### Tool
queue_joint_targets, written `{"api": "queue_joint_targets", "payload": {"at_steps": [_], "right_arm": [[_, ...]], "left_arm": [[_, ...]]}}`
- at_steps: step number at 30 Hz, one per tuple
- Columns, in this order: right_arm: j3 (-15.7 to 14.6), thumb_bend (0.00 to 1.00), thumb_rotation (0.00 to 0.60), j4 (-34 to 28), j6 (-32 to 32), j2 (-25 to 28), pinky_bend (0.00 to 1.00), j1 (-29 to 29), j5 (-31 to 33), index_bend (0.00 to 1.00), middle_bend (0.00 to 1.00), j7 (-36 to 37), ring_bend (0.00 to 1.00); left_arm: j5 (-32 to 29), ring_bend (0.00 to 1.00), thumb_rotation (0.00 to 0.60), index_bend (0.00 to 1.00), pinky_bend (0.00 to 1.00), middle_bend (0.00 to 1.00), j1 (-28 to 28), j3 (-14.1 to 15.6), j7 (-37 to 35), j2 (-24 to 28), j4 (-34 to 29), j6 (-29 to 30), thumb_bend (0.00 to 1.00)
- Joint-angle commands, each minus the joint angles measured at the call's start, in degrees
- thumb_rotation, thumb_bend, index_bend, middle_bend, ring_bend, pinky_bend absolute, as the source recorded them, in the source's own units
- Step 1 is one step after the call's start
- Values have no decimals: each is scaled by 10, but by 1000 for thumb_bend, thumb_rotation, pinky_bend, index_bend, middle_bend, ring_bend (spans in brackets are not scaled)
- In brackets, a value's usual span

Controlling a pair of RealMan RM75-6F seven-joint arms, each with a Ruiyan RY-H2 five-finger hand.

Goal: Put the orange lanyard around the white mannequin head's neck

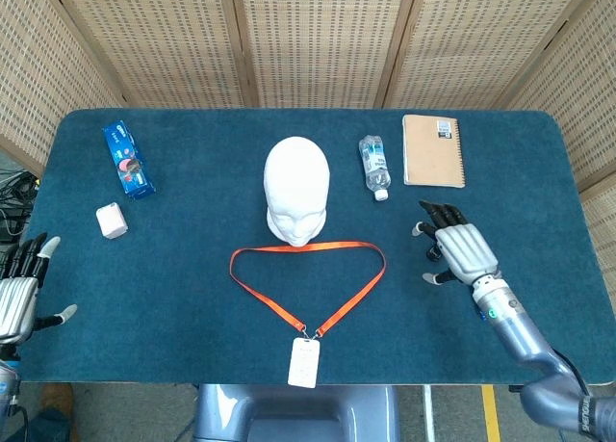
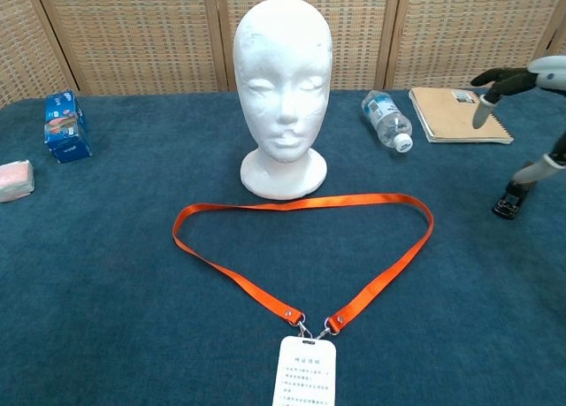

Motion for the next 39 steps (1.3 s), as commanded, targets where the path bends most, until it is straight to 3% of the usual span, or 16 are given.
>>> {"api": "queue_joint_targets", "payload": {"at_steps": [1, 6, 23, 39], "right_arm": [[20, 359, 600, 63, -50, -70, 0, 54, 81, 394, 0, -24, 0], [19, 413, 600, 96, -69, -110, 0, 83, 140, 424, 0, -51, 0], [-7, 481, 600, 187, -52, -216, 0, 136, 228, 464, 0, -134, 0], [-13, 517, 600, 250, -31, -264, 0, 156, 275, 469, 0, -189, 0]], "left_arm": [[-11, 0, 600, 0, 0, 0, -4, -3, 0, -2, 5, -9, 0], [-19, 0, 600, 0, 0, 0, -7, -6, -3, -3, 9, -16, 0], [-34, 0, 600, 0, 0, 0, -14, -9, -8, -5, 17, -31, 0], [-39, 0, 600, 0, 0, 0, -16, -9, -17, -4, 21, -36, 0]]}}
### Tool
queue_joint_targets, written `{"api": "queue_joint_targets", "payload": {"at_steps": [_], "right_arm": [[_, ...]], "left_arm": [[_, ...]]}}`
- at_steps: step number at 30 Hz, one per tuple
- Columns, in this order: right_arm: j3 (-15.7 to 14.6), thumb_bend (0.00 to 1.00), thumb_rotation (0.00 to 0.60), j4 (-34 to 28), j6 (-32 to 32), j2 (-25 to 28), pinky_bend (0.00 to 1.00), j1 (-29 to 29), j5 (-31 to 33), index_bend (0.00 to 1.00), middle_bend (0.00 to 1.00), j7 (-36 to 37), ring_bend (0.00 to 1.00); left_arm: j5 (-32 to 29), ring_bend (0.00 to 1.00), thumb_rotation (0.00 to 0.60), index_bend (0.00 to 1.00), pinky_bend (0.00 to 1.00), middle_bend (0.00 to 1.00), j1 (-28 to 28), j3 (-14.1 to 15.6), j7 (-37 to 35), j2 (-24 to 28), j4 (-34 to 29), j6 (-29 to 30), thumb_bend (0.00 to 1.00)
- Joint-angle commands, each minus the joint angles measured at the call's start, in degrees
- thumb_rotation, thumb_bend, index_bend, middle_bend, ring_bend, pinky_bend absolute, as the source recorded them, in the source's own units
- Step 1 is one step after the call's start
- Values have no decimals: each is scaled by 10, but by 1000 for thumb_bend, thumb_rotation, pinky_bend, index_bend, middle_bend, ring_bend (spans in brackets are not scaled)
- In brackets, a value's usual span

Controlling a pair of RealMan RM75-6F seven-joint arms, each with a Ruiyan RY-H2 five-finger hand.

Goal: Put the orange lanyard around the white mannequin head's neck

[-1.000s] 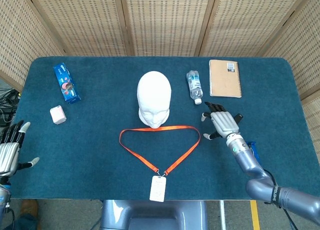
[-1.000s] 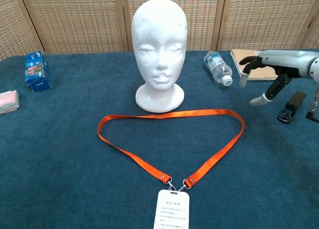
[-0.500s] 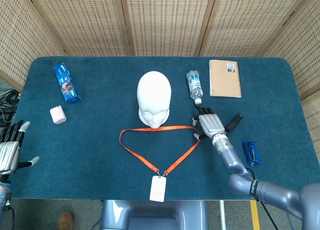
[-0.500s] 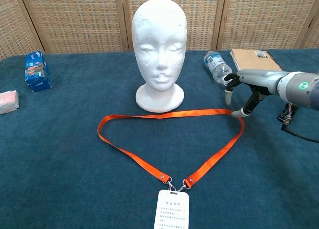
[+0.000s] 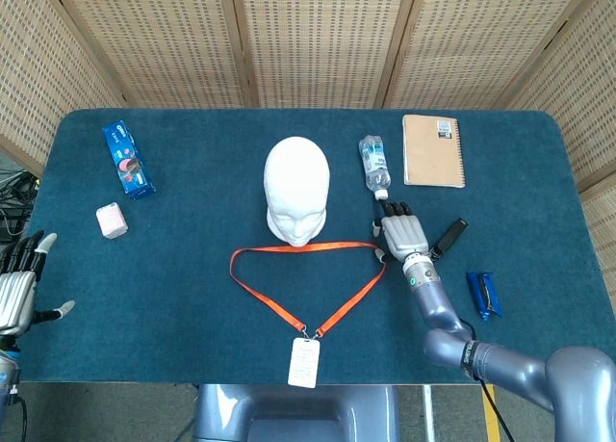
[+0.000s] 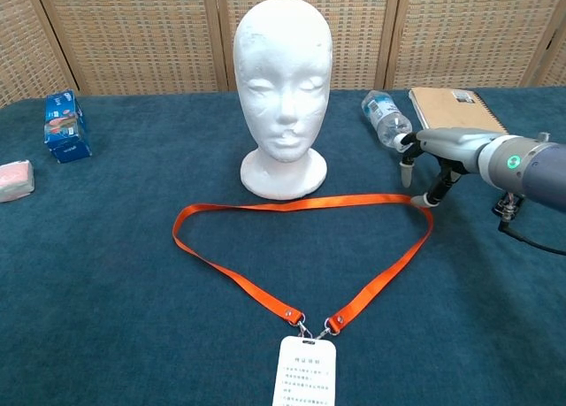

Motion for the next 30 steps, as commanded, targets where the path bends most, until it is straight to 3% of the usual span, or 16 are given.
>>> {"api": "queue_joint_targets", "payload": {"at_steps": [1, 9, 17, 30], "right_arm": [[-1, 517, 600, 5, 0, -5, 0, 2, 5, 475, 0, -4, 0], [-6, 550, 600, 22, -2, -15, 0, 2, 11, 558, 0, -13, 0], [-5, 708, 600, 20, -8, -16, 0, -3, 10, 628, 0, 0, 0], [-13, 766, 600, -47, 29, 24, 0, -28, -70, 689, 0, 44, 0]], "left_arm": [[0, 0, 600, 0, 0, 0, -1, 0, 0, 0, 0, 0, 0], [-2, 0, 600, 0, 0, 0, 0, -1, -5, 3, -1, 1, 0], [-1, 0, 600, 0, 0, 0, 0, 1, -8, 3, -1, 1, 0], [8, 0, 600, 0, 0, 0, -15, 0, -9, 0, -2, -14, 0]]}}
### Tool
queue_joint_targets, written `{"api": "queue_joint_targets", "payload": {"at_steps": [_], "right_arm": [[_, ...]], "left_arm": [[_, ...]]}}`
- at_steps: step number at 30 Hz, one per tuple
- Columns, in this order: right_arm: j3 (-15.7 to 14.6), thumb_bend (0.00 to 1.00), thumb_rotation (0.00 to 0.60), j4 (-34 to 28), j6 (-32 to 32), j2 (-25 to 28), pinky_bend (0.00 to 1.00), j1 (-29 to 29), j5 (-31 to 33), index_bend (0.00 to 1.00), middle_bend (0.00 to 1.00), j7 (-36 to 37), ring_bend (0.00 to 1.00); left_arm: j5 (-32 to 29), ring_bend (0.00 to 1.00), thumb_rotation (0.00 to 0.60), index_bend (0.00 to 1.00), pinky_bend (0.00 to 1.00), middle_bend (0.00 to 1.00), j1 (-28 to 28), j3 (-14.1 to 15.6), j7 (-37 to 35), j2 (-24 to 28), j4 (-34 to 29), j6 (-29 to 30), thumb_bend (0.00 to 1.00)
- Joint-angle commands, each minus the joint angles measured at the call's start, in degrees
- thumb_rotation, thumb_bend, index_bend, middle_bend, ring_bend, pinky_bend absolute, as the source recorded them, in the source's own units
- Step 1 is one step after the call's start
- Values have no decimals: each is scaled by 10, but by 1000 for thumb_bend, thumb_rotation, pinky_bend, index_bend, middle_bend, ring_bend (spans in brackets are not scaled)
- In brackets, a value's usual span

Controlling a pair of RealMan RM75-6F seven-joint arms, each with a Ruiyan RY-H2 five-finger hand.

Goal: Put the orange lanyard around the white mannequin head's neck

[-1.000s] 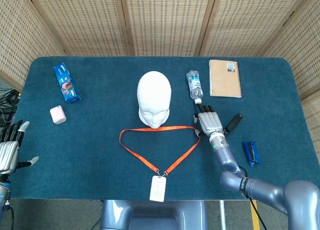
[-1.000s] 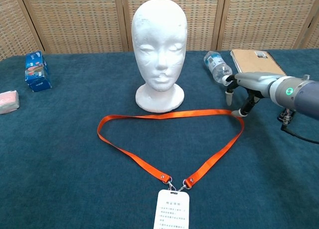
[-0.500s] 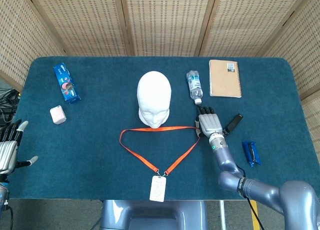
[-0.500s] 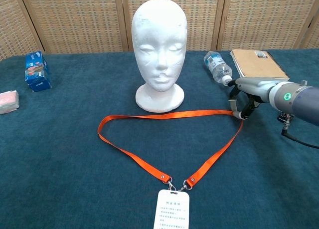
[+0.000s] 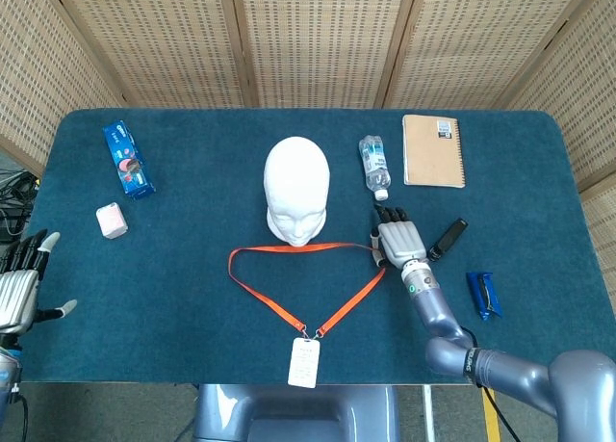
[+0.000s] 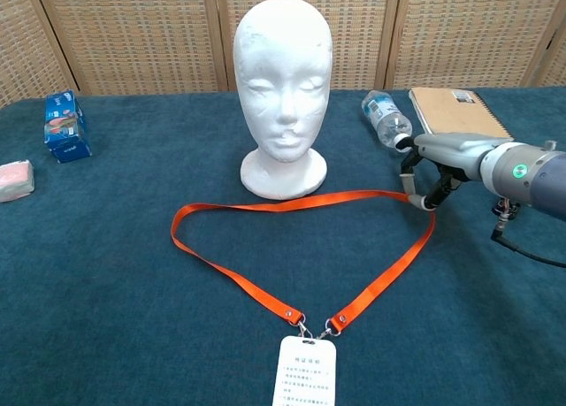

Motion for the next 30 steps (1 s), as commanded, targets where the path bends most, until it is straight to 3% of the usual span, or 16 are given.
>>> {"api": "queue_joint_targets", "payload": {"at_steps": [1, 9, 13, 17, 22, 30], "right_arm": [[-1, 766, 600, -16, 13, 14, 0, -10, -22, 691, 0, 18, 0], [-11, 765, 600, -63, 15, 53, 0, -29, -59, 694, 0, 50, 0], [-9, 765, 600, -82, 13, 66, 0, -32, -65, 694, 0, 60, 0], [-6, 766, 600, -95, 16, 74, 0, -32, -70, 695, 0, 63, 0], [-4, 765, 600, -112, 14, 84, 0, -30, -67, 694, 0, 60, 0], [-3, 765, 600, -129, 16, 93, 0, -27, -70, 696, 0, 57, 0]], "left_arm": [[5, 0, 600, 0, 0, 0, -9, -2, -6, 0, -3, -9, 0], [34, 0, 600, 0, 0, 0, -85, -24, -33, -27, 16, -81, 8], [38, 0, 600, 11, 0, 0, -154, -45, -54, -61, 29, -153, 54], [14, 0, 600, 206, 0, 0, -207, -66, -75, -96, 47, -214, 209], [-14, 0, 600, 360, 0, 0, -268, -85, -57, -163, 91, -264, 339], [-74, 0, 600, 409, 0, 0, -331, -100, 12, -252, 159, -301, 362]]}}
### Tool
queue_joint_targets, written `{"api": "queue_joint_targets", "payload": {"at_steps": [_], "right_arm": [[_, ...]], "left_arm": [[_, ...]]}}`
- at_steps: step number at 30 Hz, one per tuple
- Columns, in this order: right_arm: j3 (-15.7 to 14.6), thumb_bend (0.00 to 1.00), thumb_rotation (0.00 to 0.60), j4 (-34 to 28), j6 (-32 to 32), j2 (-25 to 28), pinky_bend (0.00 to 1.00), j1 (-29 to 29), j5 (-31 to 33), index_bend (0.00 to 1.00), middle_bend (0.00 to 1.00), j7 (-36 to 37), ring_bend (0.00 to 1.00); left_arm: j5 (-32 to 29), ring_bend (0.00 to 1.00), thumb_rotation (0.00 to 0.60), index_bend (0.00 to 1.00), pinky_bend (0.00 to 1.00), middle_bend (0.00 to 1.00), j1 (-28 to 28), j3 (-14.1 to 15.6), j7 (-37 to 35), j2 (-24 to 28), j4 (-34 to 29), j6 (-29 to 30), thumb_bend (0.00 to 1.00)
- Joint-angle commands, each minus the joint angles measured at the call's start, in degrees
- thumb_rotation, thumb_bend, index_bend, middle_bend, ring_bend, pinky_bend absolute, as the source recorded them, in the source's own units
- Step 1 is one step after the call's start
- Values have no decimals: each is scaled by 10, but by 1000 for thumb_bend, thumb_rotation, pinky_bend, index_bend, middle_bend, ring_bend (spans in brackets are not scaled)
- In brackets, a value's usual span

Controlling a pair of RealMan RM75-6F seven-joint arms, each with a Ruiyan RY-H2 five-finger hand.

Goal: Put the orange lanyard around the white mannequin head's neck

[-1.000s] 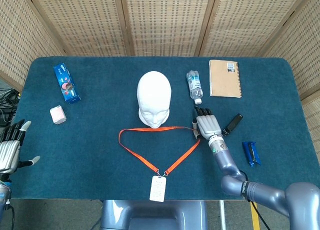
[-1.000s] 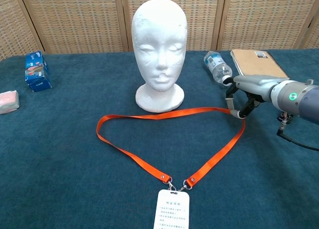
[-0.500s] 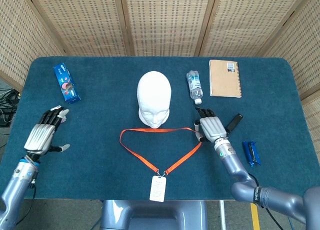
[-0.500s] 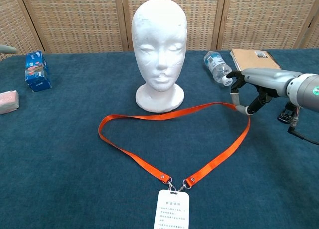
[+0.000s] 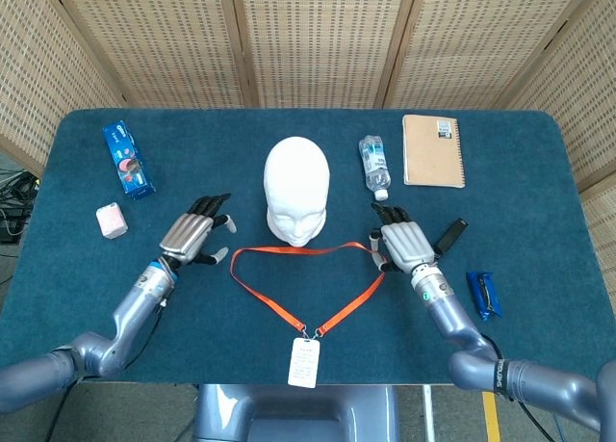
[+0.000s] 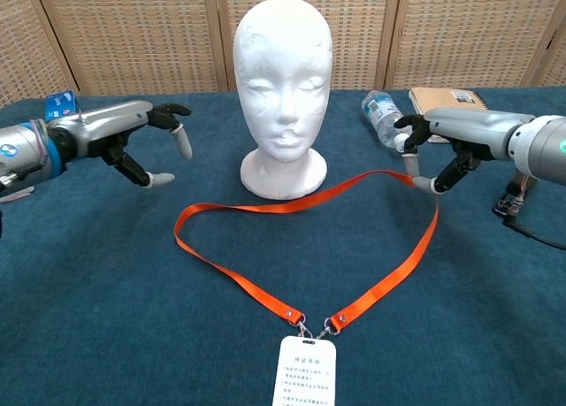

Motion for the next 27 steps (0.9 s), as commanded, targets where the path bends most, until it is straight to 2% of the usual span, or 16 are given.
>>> {"api": "queue_joint_targets", "payload": {"at_steps": [1, 8, 27], "right_arm": [[0, 765, 600, -4, 0, 2, 0, 1, -2, 696, 0, 1, 0], [1, 766, 600, 1, -6, -1, 0, 2, 0, 697, 0, 14, 0], [-2, 766, 600, 19, -13, -8, 0, 2, -12, 698, 0, 40, 0]], "left_arm": [[-35, 0, 600, 409, 0, 0, -28, -9, 37, -42, 30, -13, 362], [-60, 0, 600, 424, 0, 0, -39, 4, 60, -79, 65, -16, 361], [-86, 0, 600, 463, 0, 0, -61, 9, 59, -146, 150, -25, 361]]}}
